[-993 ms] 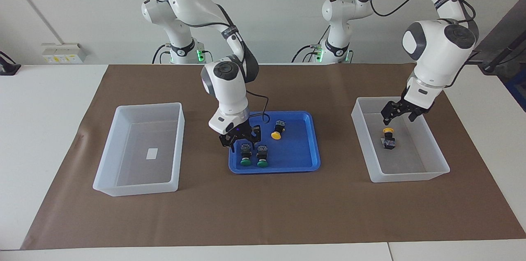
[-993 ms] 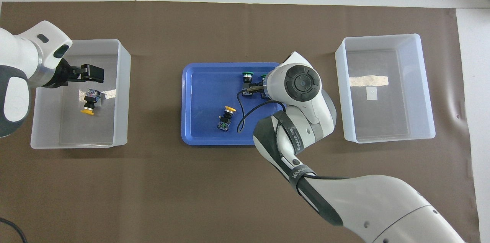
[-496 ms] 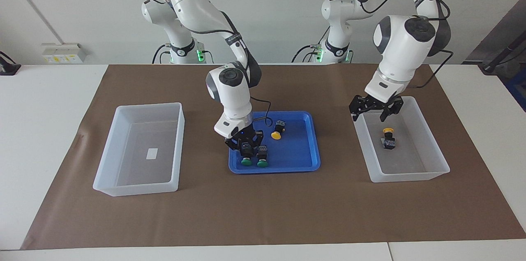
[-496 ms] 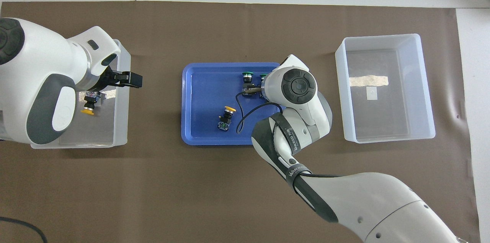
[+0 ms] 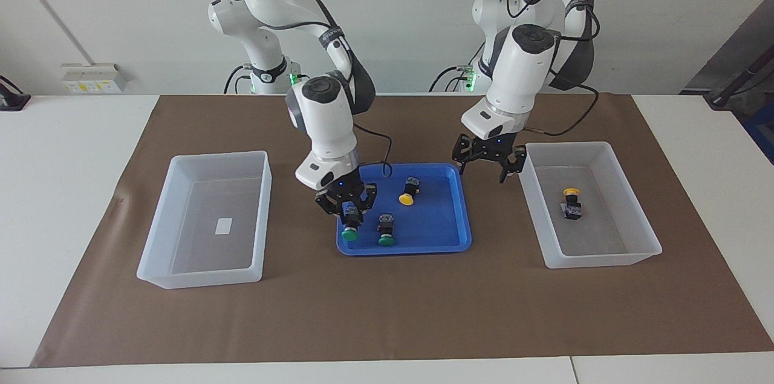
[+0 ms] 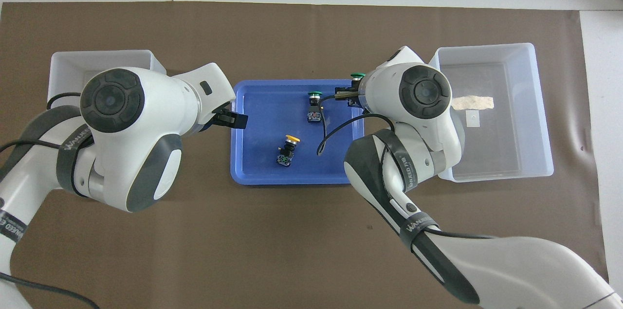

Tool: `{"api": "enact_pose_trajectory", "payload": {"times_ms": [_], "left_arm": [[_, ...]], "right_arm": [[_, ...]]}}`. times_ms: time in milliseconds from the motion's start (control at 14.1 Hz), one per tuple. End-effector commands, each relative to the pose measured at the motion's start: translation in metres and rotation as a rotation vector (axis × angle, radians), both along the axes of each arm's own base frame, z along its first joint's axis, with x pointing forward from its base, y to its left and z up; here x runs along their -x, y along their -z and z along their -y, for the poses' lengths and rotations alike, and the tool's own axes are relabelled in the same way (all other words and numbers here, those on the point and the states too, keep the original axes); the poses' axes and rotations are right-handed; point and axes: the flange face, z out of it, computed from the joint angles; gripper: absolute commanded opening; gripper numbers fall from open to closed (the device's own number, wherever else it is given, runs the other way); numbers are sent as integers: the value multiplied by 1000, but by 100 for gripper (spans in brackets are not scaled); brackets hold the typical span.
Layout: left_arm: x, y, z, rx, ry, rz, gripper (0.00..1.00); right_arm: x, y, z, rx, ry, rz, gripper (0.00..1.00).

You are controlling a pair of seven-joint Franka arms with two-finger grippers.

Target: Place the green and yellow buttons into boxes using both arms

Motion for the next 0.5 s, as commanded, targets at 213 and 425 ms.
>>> {"api": "enact_pose_trajectory", "payload": {"times_ms": [213,425], "left_arm": [[23,48,58,54,101,55,100],[33,86,92,68,138,35,100]], "right_arm": [[1,-70,124,28,62,-8,0],[2,-68,190,70,25,-47,0]]}}
